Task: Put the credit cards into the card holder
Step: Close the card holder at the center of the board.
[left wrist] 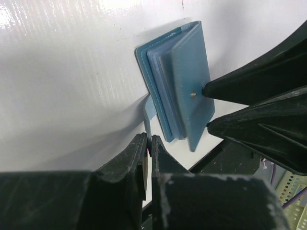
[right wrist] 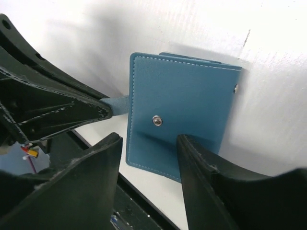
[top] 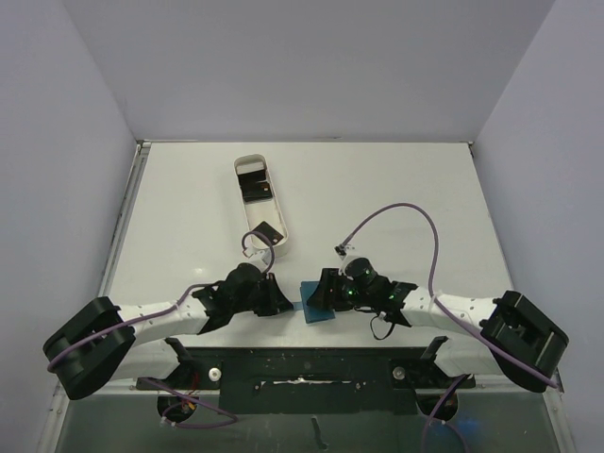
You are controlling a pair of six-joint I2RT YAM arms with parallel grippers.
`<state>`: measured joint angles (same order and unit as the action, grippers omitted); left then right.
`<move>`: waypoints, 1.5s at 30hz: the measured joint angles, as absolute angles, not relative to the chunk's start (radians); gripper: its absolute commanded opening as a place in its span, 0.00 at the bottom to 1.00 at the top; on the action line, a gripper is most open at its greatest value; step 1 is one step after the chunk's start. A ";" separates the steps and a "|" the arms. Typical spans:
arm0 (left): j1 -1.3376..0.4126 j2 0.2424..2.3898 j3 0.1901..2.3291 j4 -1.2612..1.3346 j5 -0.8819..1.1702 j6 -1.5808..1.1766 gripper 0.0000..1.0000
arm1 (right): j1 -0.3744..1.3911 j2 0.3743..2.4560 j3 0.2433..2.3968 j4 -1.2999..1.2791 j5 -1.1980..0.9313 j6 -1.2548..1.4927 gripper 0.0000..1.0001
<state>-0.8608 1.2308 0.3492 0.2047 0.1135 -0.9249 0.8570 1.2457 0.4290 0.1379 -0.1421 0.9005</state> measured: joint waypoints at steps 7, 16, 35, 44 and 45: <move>-0.857 1.216 0.348 0.206 0.113 -0.930 0.00 | 0.857 1.253 0.464 0.091 -0.142 0.873 0.38; -0.855 1.215 0.348 0.206 0.114 -0.930 0.00 | 0.859 1.254 0.510 -0.009 -0.094 0.845 0.25; -0.853 1.256 0.346 0.322 0.166 -0.997 0.02 | 0.960 1.442 0.673 -0.136 0.056 0.819 0.24; -0.840 1.290 0.343 0.380 0.180 -1.023 0.17 | 0.964 1.430 0.654 -0.112 0.065 0.818 0.25; -0.836 1.290 0.343 0.382 0.180 -1.023 0.19 | 0.964 1.428 0.650 -0.107 0.065 0.818 0.25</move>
